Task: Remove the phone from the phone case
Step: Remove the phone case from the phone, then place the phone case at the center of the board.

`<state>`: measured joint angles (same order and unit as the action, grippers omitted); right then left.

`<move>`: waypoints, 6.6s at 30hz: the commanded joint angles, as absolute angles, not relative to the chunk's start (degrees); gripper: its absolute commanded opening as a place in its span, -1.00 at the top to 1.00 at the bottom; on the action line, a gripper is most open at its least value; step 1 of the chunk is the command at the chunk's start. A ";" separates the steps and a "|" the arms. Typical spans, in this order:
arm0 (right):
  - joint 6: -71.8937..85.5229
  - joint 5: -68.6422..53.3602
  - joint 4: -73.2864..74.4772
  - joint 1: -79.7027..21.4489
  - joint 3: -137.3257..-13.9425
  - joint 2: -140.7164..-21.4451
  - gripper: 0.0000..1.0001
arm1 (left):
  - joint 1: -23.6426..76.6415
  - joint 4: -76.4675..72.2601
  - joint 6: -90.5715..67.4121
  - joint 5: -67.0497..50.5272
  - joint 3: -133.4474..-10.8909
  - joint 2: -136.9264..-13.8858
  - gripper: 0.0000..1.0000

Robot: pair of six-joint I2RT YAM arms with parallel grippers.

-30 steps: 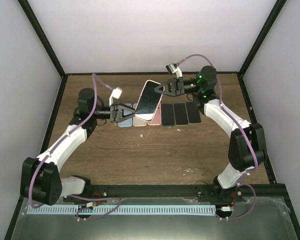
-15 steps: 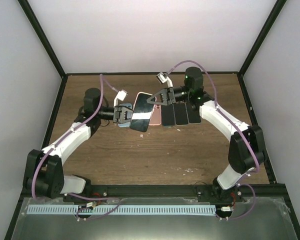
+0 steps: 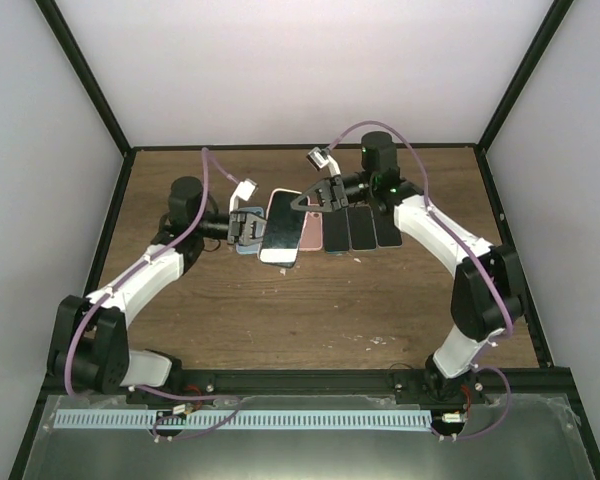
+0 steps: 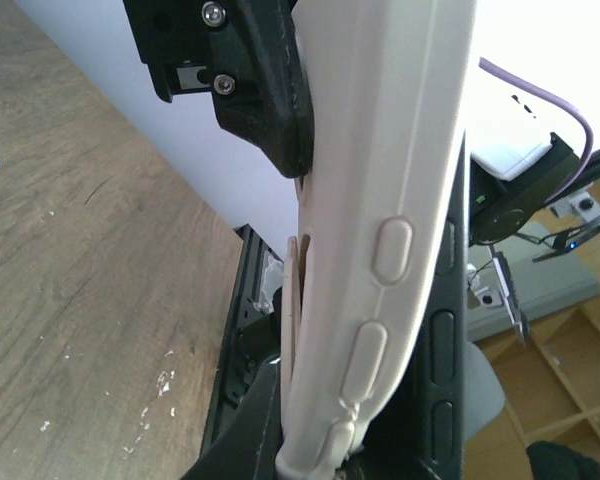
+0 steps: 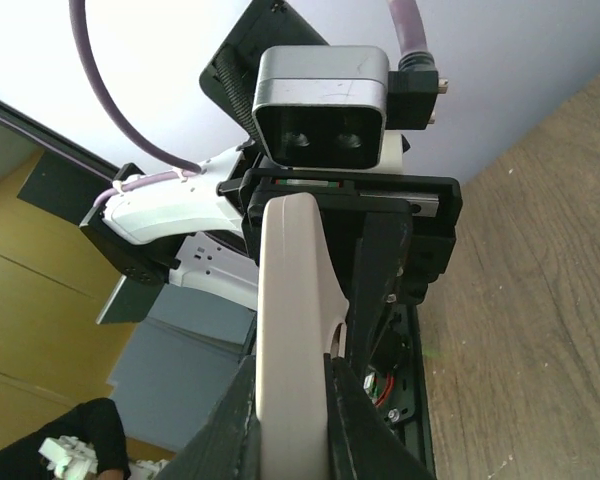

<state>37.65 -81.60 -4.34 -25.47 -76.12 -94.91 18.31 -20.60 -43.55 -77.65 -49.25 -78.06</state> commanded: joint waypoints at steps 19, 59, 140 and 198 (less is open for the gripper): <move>29.80 -83.07 11.15 -19.80 -92.97 -103.98 0.04 | 15.37 -35.48 -58.54 -75.10 -44.27 -75.95 1.00; -33.51 -4.53 27.98 -52.82 -85.63 -88.23 -0.54 | 5.53 -30.82 -66.66 -74.51 -46.84 -85.23 1.00; -34.64 18.17 22.71 -57.95 -92.43 -87.35 0.99 | -2.13 25.15 -12.14 -61.41 -60.34 -88.30 1.00; -32.24 15.51 22.67 -54.93 -90.44 -88.16 0.99 | -4.66 34.91 -0.94 -32.91 -75.52 -115.93 0.06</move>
